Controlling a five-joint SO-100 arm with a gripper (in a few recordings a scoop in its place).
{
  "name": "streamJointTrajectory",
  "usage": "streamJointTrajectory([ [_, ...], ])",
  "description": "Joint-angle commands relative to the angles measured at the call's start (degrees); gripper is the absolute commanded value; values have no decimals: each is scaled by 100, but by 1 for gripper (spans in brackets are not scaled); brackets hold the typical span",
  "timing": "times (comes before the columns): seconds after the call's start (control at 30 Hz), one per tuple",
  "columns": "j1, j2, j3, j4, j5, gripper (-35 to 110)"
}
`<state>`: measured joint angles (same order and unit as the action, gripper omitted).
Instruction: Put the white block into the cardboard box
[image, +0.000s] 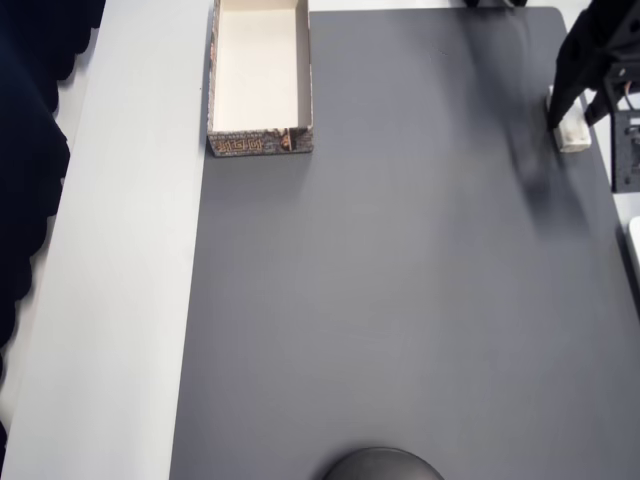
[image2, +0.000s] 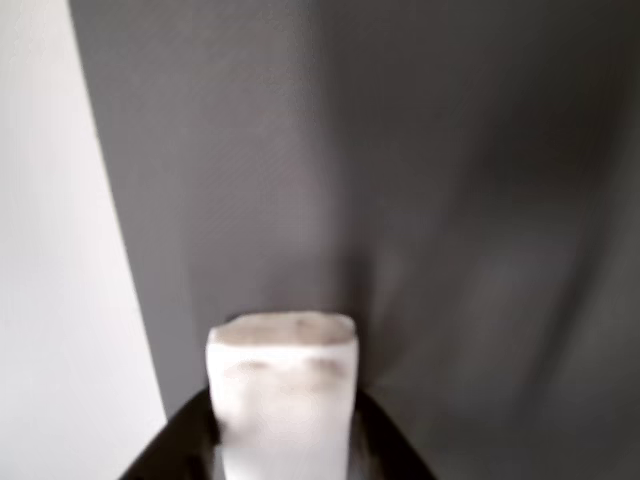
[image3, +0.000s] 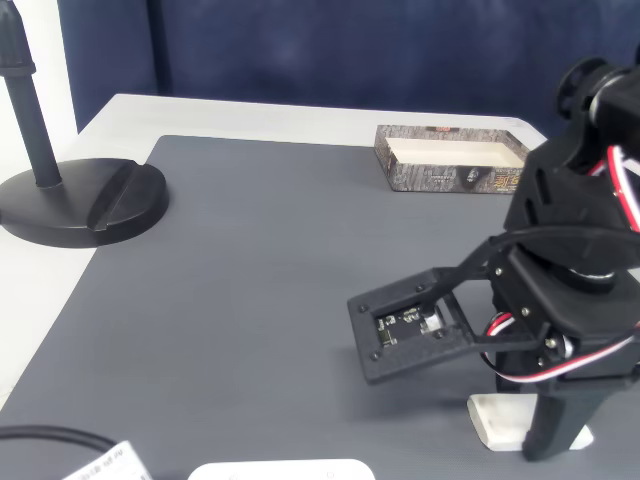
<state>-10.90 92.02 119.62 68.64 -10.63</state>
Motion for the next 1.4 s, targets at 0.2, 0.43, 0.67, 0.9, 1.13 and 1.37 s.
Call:
streamJointTrajectory([
  [0.2, -132, -18, -439, 281, -281, 2],
  [0.43, -88, 70, -712, 642, -211, -2],
  [0.67, 229, 334, -1670, 2101, 264, -2],
  [0.9, 958, 668, -2197, 2619, 940, -2],
  [1.13, 1951, 940, -2329, 2619, 1644, -2],
  [1.37, 3234, 1143, -2514, 2610, 2540, -2],
])
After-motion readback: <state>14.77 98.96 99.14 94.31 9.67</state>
